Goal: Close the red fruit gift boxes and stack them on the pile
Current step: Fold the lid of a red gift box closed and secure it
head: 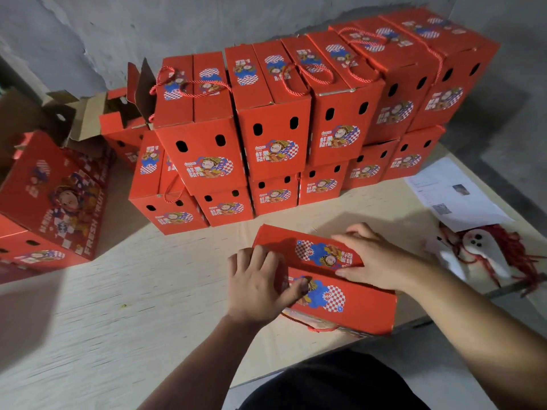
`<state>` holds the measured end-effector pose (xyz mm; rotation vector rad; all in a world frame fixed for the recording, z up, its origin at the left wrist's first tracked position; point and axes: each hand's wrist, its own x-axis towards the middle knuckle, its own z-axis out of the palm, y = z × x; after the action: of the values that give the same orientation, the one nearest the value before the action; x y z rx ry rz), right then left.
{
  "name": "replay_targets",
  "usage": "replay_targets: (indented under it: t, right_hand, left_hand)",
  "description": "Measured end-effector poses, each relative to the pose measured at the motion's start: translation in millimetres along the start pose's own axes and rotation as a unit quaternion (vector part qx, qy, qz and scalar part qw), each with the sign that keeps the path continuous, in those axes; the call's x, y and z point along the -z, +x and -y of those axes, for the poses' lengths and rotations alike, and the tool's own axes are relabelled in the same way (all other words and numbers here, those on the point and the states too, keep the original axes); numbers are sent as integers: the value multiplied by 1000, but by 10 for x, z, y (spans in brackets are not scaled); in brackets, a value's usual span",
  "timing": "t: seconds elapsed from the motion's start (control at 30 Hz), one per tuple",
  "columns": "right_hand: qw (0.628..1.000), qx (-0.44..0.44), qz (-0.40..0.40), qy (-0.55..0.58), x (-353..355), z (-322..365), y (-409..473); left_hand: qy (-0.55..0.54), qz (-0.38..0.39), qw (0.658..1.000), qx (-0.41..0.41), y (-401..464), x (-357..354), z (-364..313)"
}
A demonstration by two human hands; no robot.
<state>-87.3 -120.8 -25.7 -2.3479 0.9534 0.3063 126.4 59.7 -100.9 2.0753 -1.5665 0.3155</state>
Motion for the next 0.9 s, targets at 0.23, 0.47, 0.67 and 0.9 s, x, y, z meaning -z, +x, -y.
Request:
replay_targets:
  t: [0.23, 0.47, 0.67, 0.9]
  right_hand:
    - [994, 65, 83, -37, 85, 86, 94]
    - [998, 50, 40, -22, 31, 49, 70]
    - [996, 37, -49, -60, -168, -8, -5]
    - [986, 28, -116, -115, -320, 44, -66]
  left_hand:
    - [-12, -42, 999, -16, -109, 21, -8]
    - [-28, 4, 999, 22, 34, 34, -43]
    - [-5, 37, 996, 76, 158, -32, -104]
    - [-18, 49, 996, 68, 170, -89, -65]
